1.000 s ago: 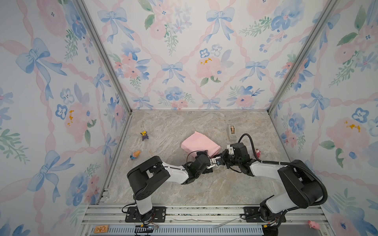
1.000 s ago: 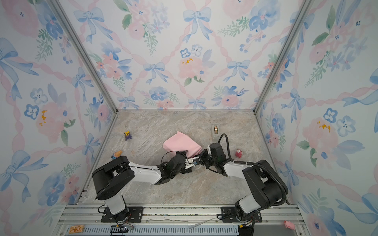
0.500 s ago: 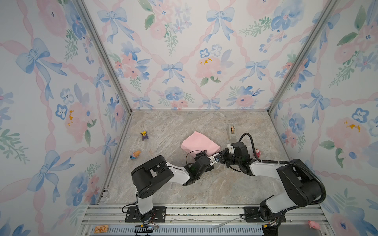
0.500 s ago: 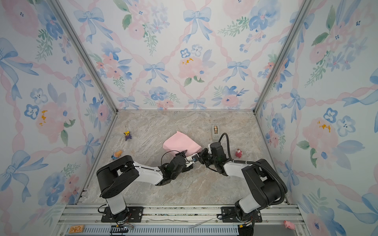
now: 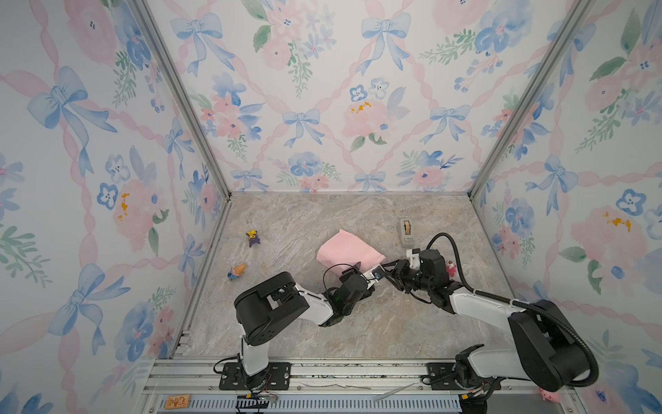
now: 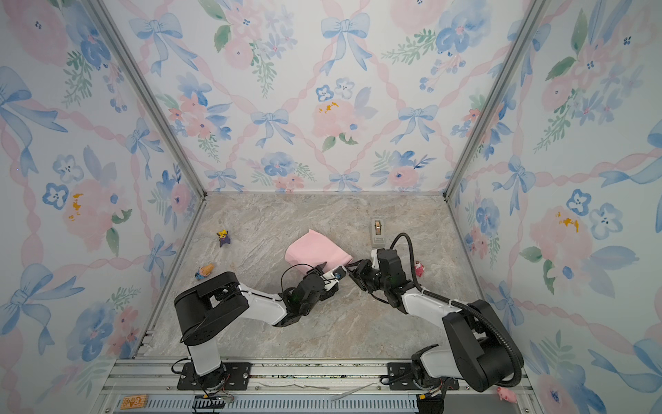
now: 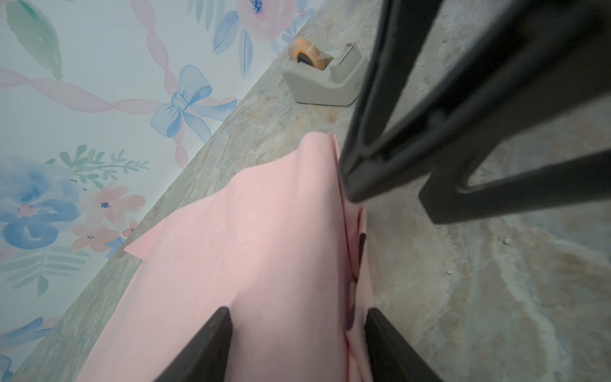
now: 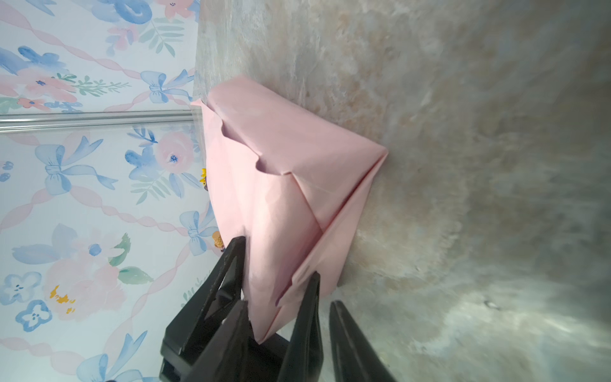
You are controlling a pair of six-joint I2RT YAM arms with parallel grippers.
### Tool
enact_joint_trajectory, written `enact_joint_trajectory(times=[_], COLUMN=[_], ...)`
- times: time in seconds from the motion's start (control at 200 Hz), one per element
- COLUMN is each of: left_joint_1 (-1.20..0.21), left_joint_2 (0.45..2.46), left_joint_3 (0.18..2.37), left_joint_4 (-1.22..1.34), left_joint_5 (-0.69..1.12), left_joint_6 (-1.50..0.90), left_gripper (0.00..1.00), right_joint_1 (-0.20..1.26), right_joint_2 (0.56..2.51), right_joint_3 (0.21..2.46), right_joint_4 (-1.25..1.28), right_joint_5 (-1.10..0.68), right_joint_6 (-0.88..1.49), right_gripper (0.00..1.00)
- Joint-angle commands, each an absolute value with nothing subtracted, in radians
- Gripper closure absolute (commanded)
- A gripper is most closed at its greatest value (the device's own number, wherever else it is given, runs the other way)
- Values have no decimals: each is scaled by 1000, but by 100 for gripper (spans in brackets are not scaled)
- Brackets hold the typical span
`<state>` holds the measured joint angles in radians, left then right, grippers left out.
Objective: Wrap a gift box in wrapping paper
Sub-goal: Fifth fold the wrapping paper around the gift box.
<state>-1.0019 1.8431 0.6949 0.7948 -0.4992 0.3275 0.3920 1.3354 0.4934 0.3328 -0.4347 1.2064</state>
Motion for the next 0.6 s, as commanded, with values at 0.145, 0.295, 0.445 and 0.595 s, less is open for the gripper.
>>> enact_joint_trajectory(times=[0.145,0.295,0.445,0.595], left_joint_1=[-996,-995,-994,-993], left_joint_2=[1901,1904,1910,1911], left_joint_3=[626,614,607,602], left_joint_4=[666,683,690,694], left_joint_5=[-515,-515,-509,-509], left_joint_6=[223,198,179,167], left_gripper=[37,38,39,39], right_joint_1=[324,295,240,165], right_joint_2=[1314,1334,1364,1432], right_joint_3=[644,745,833,950], right_joint_4=[-95,-226,-290,-394], right_joint_5=[-398,-382,-372,-373], right_joint_6=[907,759,659,484], right_gripper=[51,50,50,51])
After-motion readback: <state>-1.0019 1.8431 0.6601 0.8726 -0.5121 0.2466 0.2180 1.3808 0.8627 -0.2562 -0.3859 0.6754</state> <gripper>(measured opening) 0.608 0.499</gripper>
